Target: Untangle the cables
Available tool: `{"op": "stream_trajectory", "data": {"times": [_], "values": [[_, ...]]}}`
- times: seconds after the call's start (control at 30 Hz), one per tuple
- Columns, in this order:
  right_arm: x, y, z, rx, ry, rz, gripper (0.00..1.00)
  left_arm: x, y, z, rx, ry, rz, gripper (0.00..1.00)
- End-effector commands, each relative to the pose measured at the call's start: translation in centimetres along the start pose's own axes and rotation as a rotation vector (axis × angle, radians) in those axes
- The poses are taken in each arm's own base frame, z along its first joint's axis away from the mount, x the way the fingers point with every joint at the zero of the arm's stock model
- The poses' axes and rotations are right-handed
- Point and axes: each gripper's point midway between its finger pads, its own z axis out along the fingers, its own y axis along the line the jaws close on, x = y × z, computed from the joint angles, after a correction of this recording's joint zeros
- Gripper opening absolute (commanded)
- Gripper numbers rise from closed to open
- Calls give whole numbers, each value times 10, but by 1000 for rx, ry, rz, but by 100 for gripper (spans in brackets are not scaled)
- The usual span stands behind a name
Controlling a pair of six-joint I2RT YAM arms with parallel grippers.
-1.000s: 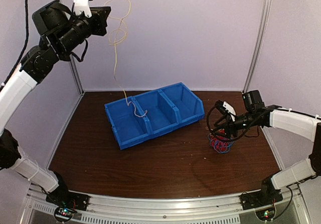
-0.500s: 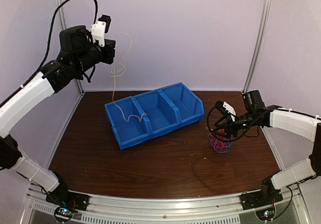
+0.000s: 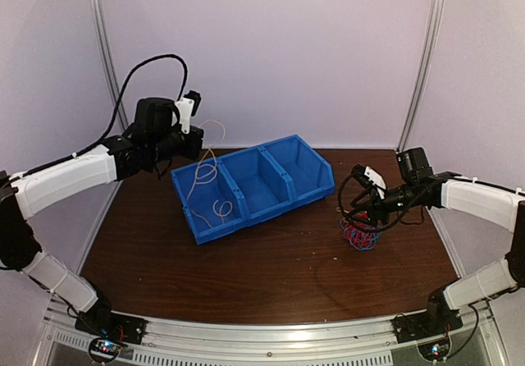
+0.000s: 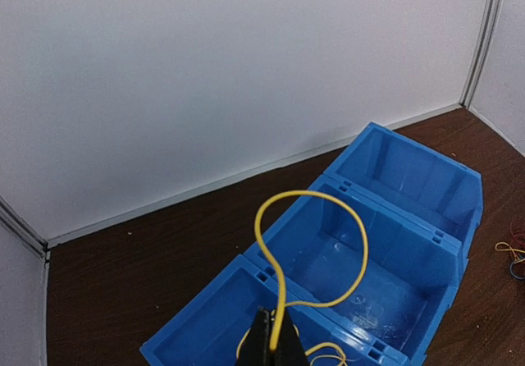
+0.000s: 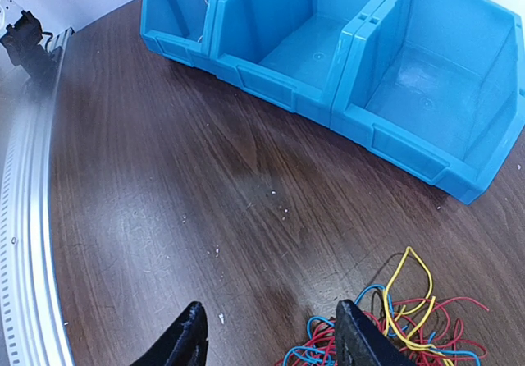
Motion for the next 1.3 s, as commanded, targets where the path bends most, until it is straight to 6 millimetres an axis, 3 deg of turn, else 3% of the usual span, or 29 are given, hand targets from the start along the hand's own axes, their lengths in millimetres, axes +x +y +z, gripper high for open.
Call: {"op": "stream_trajectory", "data": {"times": [0.0, 0.37, 0.77, 0.97, 1.1, 1.27], "values": [[5, -3, 0, 16, 13, -5, 53, 8, -14, 17, 71, -10, -71, 0], [9, -3, 2, 16, 27, -9, 53, 73, -14, 46, 16, 176, -169, 0], [12, -2, 4, 0, 37, -10, 53, 145, -6, 41, -108, 453, -331, 0], [13, -1, 5, -9, 43, -5, 54, 184, -20, 54, -98, 640, -337, 0], [12, 0, 4, -8, 41, -9, 54, 194, -30, 66, -73, 688, -352, 0], [12, -1, 3, -3, 39, -10, 54, 190, -35, 72, -57, 683, -363, 0]]}}
